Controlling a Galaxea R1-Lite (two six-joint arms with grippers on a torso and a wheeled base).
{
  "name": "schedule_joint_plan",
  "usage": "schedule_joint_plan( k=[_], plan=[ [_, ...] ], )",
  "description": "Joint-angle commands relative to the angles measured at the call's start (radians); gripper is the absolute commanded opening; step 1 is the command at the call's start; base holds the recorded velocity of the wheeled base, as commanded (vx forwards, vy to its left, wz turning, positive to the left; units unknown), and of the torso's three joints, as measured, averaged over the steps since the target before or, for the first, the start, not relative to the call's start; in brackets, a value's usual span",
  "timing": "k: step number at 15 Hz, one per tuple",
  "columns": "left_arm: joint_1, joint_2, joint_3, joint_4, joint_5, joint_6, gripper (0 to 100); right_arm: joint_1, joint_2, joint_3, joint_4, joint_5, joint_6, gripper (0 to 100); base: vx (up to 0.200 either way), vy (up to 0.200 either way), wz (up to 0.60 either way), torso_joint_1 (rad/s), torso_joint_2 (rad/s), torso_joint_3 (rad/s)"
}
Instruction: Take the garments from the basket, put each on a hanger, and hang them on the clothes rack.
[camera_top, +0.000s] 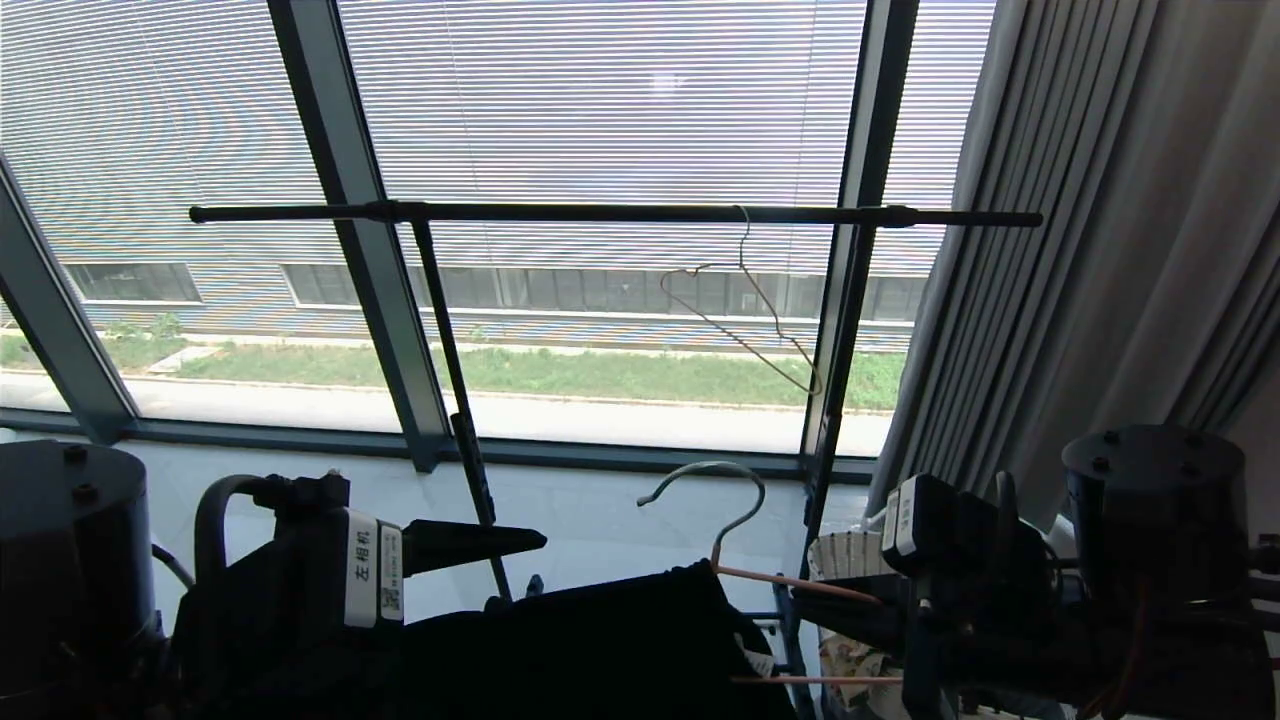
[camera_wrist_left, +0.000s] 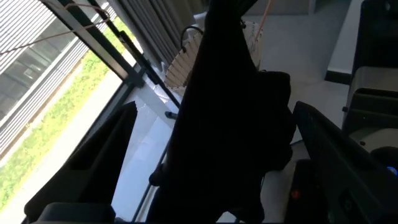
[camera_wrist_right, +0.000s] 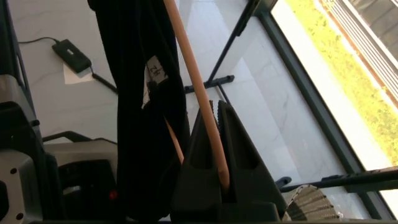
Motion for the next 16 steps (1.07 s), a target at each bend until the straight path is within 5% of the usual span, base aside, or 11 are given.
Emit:
schedule_joint_plan(
  k=[1,10,11,16],
  plan=[
    [-0.02,0.047,0.003,-0.001,0.0,0.0,100,0.025,0.014,-0.002,0.002,-0.001,0.0,0,0.0,0.0,0.0,0.0,0.0,0.0],
    [-0.014,0.114,0.017,-0.001,0.073,0.006,100,0.093,0.013,-0.01,0.001,-0.02,0.001,0,0.0,0.0,0.0,0.0,0.0,0.0],
    [-0.014,0.116,0.017,-0.001,0.073,0.006,0,0.1,0.013,-0.01,0.001,-0.02,0.001,0,0.0,0.0,0.0,0.0,0.0,0.0],
    [-0.014,0.122,0.017,-0.001,0.073,0.006,0,0.106,0.005,-0.01,-0.003,-0.027,0.001,0,0.0,0.0,0.0,0.0,0.0,0.0]
  ],
)
